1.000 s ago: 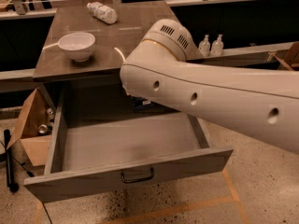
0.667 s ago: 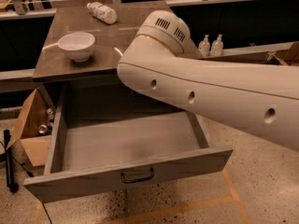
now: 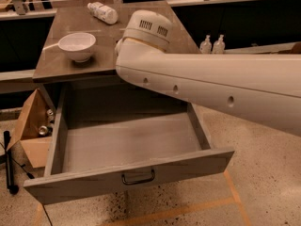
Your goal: Pick rxbar blueberry from top drawer and place on counter
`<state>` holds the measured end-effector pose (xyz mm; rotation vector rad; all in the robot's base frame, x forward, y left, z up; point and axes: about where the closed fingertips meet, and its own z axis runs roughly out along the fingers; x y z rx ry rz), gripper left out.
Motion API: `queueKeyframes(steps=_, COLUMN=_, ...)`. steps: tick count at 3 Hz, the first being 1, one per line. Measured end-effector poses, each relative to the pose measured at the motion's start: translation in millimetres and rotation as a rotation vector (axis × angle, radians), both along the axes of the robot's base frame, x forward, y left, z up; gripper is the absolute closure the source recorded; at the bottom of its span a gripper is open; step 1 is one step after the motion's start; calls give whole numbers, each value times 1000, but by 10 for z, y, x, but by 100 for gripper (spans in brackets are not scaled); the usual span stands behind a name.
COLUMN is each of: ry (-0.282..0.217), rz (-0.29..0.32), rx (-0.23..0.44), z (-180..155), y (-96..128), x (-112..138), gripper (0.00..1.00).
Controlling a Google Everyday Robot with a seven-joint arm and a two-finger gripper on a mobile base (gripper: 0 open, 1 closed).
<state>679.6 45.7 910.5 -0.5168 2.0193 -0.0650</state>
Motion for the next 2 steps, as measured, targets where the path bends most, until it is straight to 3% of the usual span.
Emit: queueKeyframes(steps=2, ry=-158, rz=44, rx=29, z=479, y=-206, x=670, gripper=100)
